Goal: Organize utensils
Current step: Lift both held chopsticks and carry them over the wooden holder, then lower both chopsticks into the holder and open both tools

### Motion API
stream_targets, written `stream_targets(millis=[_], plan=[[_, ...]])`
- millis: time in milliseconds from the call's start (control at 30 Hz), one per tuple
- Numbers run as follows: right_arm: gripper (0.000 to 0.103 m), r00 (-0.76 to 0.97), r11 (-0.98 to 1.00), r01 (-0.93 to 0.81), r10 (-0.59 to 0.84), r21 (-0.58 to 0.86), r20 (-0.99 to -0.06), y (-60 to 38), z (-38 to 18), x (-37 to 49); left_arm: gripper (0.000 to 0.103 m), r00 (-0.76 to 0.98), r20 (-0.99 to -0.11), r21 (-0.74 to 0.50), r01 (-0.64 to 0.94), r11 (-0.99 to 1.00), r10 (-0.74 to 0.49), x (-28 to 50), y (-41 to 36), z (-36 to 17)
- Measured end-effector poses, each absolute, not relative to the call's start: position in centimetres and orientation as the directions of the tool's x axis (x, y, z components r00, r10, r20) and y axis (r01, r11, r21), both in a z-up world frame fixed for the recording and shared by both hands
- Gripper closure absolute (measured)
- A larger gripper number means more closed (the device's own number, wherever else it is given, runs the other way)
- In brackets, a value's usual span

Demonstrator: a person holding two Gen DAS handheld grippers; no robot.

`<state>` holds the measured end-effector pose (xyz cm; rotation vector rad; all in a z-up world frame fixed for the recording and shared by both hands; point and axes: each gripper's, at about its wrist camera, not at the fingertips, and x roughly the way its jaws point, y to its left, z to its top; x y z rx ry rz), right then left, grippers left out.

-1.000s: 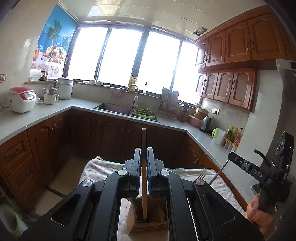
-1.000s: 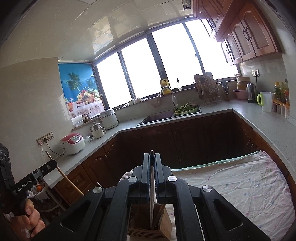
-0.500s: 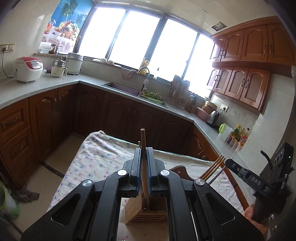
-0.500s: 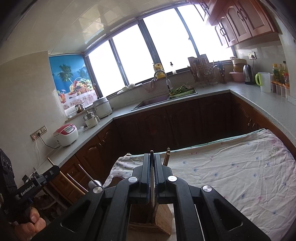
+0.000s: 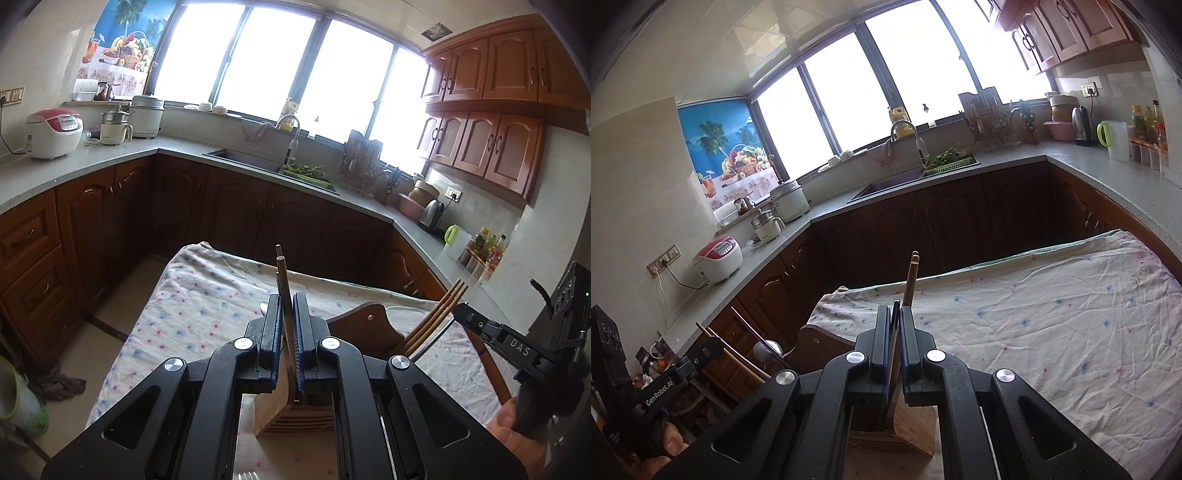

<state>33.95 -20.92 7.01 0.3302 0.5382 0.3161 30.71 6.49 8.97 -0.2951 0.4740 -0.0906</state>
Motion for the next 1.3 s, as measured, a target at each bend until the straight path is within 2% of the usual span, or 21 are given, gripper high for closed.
stream_targets(millis=[267, 600, 667, 800, 867, 933, 1000, 1167, 1267, 1300], plan=[[0.098, 0.812, 0.901, -0.197, 0.371, 0.387, -0.451, -21.1, 6.7, 34.1, 0.096, 0.879, -0.451, -0.312, 0.006, 0.950, -0.153, 31.1, 6.6, 8.9], [0.097, 0.810, 0.902, -0.199, 0.372, 0.384, -0.454, -21.0, 6.8, 34.0, 0.090, 0.878, -0.458, -0.305, -0.012, 0.952, -0.136, 31.2, 6.8, 8.7], [0.093, 0.808, 0.900, -0.201, 0.375, 0.387, -0.454, -21.0, 6.7, 34.1, 0.089, 0.876, -0.461, -0.309, -0.011, 0.951, -0.140, 31.2, 6.8, 8.8], [0.093, 0.812, 0.900, -0.204, 0.376, 0.385, -0.447, -21.0, 6.5, 33.9, 0.068, 0.870, -0.473, -0.326, -0.029, 0.945, -0.137, 31.2, 7.3, 8.7], [0.091, 0.808, 0.897, -0.208, 0.382, 0.390, -0.449, -21.0, 6.4, 33.9, 0.067, 0.870, -0.475, -0.328, -0.039, 0.944, -0.130, 31.1, 7.6, 8.5], [0.082, 0.806, 0.894, -0.210, 0.387, 0.395, -0.447, -21.1, 6.3, 33.8, 0.067, 0.867, -0.482, -0.329, -0.043, 0.943, -0.128, 31.1, 7.7, 8.4], [0.064, 0.806, 0.891, -0.212, 0.391, 0.400, -0.444, -21.0, 6.3, 33.7, 0.065, 0.865, -0.487, -0.328, -0.048, 0.944, -0.125, 31.0, 7.8, 8.3], [0.049, 0.809, 0.888, -0.223, 0.399, 0.403, -0.432, -21.1, 6.2, 33.1, 0.054, 0.861, -0.496, -0.323, -0.062, 0.944, -0.113, 30.5, 7.9, 8.1], [0.034, 0.815, 0.889, -0.227, 0.397, 0.397, -0.423, -21.1, 6.4, 32.5, 0.038, 0.861, -0.501, -0.318, -0.084, 0.945, -0.092, 30.0, 8.0, 7.9], [0.029, 0.817, 0.889, -0.229, 0.397, 0.396, -0.419, -21.2, 6.4, 32.2, 0.026, 0.858, -0.507, -0.314, -0.096, 0.944, -0.081, 29.7, 8.1, 7.8]])
